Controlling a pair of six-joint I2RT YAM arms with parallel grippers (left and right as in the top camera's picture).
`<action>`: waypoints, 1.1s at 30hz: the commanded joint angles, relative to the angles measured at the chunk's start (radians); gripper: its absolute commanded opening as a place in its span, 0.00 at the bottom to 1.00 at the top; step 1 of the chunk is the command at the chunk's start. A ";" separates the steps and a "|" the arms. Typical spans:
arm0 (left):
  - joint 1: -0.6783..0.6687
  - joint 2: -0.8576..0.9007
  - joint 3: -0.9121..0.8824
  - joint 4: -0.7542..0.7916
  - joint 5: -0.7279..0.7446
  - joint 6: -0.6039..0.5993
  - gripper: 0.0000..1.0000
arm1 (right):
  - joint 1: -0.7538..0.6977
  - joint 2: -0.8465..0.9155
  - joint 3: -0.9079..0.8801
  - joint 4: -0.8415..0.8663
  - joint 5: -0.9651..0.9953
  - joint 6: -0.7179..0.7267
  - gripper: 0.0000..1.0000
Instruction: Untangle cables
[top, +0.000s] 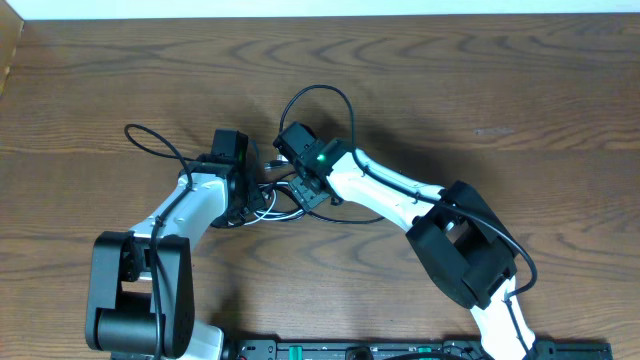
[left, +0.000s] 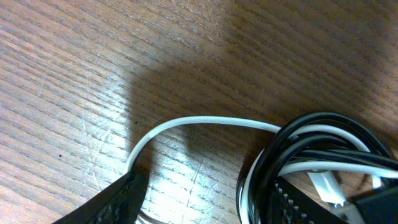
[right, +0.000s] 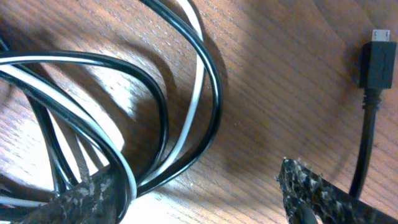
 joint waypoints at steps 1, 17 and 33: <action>0.032 0.045 -0.047 -0.036 -0.085 -0.016 0.61 | -0.050 0.039 -0.014 -0.063 0.138 -0.065 0.76; 0.046 0.045 -0.047 -0.035 -0.132 -0.016 0.63 | -0.163 0.170 -0.015 -0.143 0.260 -0.095 0.80; 0.145 0.045 -0.047 -0.032 -0.163 -0.016 0.63 | -0.292 0.186 -0.016 -0.143 0.252 -0.095 0.83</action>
